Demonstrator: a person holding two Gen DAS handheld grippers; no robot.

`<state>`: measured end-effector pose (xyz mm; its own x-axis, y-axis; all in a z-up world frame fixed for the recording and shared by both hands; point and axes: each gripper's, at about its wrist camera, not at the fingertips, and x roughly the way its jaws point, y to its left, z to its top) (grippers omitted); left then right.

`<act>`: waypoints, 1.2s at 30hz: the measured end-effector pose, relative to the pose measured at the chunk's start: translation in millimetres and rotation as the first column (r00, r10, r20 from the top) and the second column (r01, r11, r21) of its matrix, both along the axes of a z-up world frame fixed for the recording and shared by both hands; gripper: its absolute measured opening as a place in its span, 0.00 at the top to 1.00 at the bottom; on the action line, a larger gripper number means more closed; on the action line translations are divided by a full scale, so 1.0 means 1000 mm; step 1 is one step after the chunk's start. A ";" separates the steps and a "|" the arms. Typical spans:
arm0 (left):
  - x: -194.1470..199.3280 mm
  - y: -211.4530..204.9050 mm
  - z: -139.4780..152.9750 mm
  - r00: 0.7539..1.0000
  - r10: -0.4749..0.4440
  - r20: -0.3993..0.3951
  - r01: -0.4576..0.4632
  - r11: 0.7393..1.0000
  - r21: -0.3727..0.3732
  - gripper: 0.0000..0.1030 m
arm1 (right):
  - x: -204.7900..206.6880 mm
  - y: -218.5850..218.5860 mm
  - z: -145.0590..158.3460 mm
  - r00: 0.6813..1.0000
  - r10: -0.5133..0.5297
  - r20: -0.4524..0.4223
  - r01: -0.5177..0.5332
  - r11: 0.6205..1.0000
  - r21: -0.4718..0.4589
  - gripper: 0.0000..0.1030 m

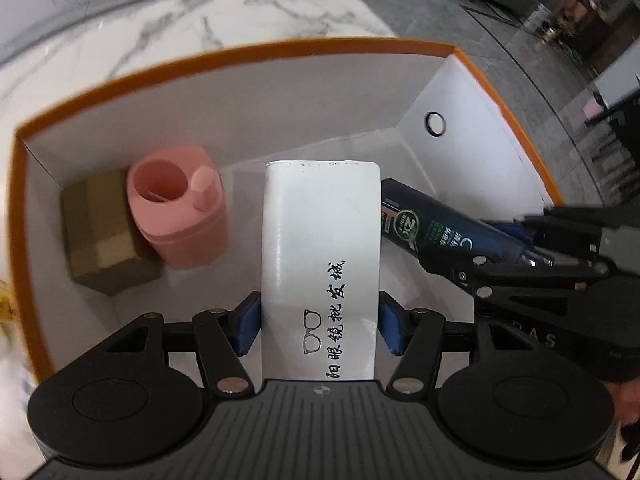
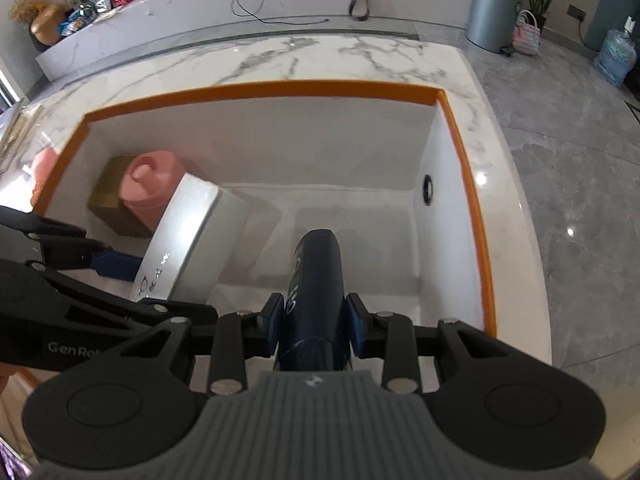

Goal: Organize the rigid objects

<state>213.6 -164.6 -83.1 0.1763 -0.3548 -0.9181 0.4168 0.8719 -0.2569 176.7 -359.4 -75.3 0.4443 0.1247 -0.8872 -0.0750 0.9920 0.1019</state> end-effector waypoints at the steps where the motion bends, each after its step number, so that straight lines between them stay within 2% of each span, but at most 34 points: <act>1: 0.003 0.000 -0.002 1.000 0.015 -0.010 -0.015 1.000 -0.002 0.33 | 0.003 -0.002 -0.002 1.000 -0.013 -0.008 0.013 1.000 0.005 0.68; 6: 0.018 0.007 -0.011 0.993 0.112 -0.042 -0.112 0.994 -0.002 0.33 | 0.017 -0.005 -0.005 0.999 -0.028 -0.015 0.028 0.999 0.015 0.68; 12: 0.031 0.008 -0.019 0.982 0.176 -0.070 -0.176 0.984 0.003 0.33 | 0.027 -0.002 -0.012 0.999 0.002 -0.049 -0.002 1.000 0.013 0.68; 23: 0.043 0.004 -0.024 0.981 0.183 -0.055 -0.182 0.983 0.035 0.33 | 0.040 0.005 -0.024 0.991 0.032 -0.130 -0.028 0.999 0.030 0.68; 25: 0.044 0.007 -0.022 0.980 0.187 -0.068 -0.187 0.982 0.009 0.25 | 0.043 0.009 -0.024 0.989 0.043 -0.142 -0.041 0.999 0.018 0.68; 29: 0.042 0.015 -0.014 0.982 0.175 -0.068 -0.176 0.984 -0.019 0.25 | 0.049 0.012 -0.026 0.984 0.049 -0.170 -0.044 0.998 0.034 0.68; 36: 0.041 0.030 0.008 0.982 0.180 -0.054 -0.183 0.981 -0.062 0.33 | 0.058 0.020 -0.031 0.979 0.054 -0.196 -0.044 0.998 0.052 0.68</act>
<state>254.2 -134.7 -75.4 0.2001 -0.3818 -0.9023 0.2393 0.9121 -0.3329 235.0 -339.0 -106.5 0.2534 0.1860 -0.9493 -0.0971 0.9813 0.1663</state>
